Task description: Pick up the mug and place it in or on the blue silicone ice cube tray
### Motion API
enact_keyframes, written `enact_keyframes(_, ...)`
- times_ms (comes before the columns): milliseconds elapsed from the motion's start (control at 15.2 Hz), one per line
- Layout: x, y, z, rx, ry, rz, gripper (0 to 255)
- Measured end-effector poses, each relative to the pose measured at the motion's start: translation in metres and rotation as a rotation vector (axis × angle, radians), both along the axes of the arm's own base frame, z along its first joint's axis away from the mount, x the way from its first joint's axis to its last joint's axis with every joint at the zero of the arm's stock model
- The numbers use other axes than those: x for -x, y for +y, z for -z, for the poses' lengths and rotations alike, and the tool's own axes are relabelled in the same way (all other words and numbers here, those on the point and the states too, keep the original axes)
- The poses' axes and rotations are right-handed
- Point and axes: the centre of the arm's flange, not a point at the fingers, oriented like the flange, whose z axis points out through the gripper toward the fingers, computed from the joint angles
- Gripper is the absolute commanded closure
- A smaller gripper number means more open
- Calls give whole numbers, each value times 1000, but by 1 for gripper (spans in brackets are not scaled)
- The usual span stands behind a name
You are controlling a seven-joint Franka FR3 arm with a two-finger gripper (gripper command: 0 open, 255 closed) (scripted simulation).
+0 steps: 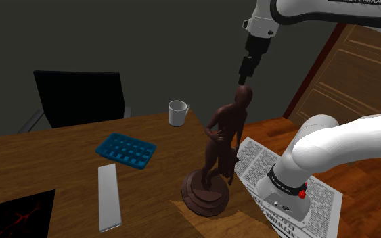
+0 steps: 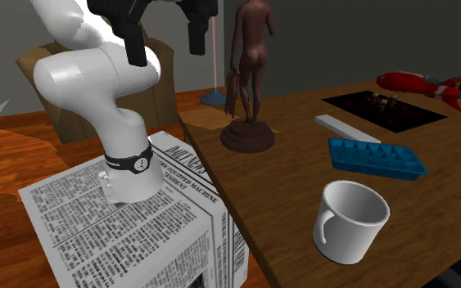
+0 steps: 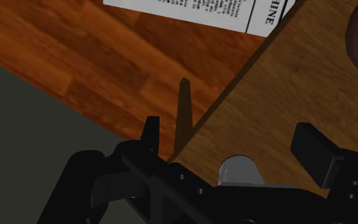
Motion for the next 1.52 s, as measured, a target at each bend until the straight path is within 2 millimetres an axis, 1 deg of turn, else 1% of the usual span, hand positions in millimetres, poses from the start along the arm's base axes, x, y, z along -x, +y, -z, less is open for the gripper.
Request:
enact_keyframes(132, -4, 3, 4, 1, 1, 1, 0)
enact_keyframes(264, -16, 16, 14, 5, 2, 3, 0)
enact_keyframes(396, -36, 27, 25, 9, 4, 6, 0)
enact_keyframes(528, -51, 42, 39, 13, 6, 9, 0)
enact_keyframes(594, -63, 53, 46, 15, 7, 10, 0)
enact_keyframes(726, -83, 66, 59, 19, 8, 13, 0)
enact_keyframes(858, -97, 81, 73, 24, 10, 16, 0)
enact_keyframes(1056, -126, 104, 94, 30, 12, 21, 0)
enact_keyframes(1188, -138, 120, 108, 34, 14, 23, 0)
enact_keyframes(1320, -162, 132, 118, 38, 15, 26, 0)
enact_keyframes(1386, -171, 138, 124, 40, 16, 28, 0)
enact_keyframes(1518, -189, 157, 145, 44, 18, 30, 0)
